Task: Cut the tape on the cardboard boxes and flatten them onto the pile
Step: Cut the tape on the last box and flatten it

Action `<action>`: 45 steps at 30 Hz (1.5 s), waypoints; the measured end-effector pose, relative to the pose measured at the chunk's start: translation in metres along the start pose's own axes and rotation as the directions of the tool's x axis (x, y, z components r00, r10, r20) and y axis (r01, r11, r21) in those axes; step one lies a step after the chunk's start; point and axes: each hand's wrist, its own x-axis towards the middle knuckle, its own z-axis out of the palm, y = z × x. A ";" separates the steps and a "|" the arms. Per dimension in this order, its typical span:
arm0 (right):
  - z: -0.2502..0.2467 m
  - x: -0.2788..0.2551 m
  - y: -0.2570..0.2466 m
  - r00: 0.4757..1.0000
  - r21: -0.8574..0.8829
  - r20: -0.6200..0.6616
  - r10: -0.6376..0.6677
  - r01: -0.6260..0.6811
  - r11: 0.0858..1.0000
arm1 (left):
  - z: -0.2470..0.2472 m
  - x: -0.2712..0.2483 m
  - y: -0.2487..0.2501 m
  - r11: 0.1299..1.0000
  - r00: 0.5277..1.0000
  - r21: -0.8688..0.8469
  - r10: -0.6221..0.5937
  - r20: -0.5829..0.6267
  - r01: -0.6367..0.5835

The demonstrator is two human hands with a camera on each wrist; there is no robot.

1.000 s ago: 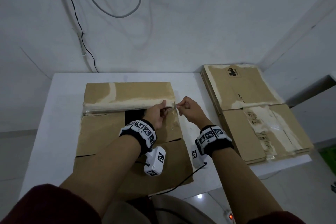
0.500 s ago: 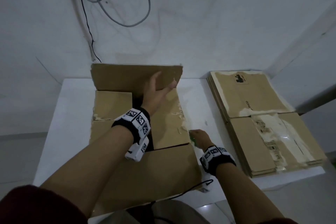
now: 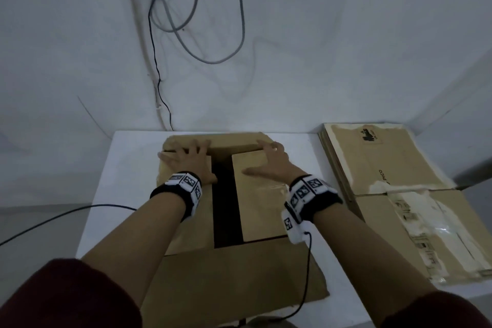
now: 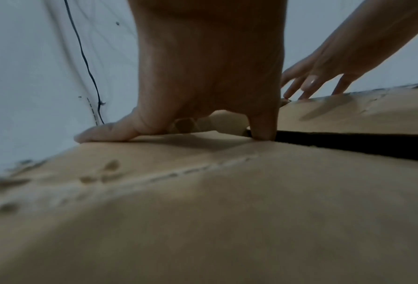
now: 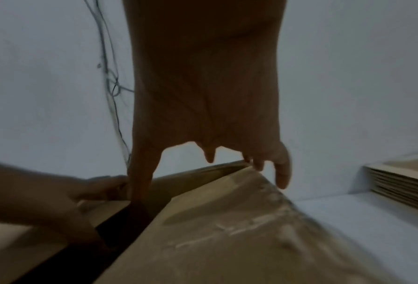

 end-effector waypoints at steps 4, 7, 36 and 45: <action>0.026 0.002 -0.025 0.989 -0.219 -0.022 0.145 -0.146 0.965 | -0.005 0.006 -0.005 1.000 0.999 -0.012 0.014 0.032 -0.013; 0.050 0.001 -0.024 0.978 -0.367 -0.054 0.201 -0.207 0.907 | -0.011 0.004 -0.008 0.996 0.997 -0.073 0.047 0.063 -0.043; 0.080 -0.117 0.093 0.950 0.450 -0.283 0.128 0.014 0.893 | 0.050 -0.111 -0.114 0.680 0.998 -0.731 0.030 -0.055 -0.060; 0.080 -0.168 0.090 0.973 0.086 -0.061 -0.223 0.227 0.970 | 0.055 -0.113 -0.118 0.419 1.000 -0.908 -0.018 0.014 0.021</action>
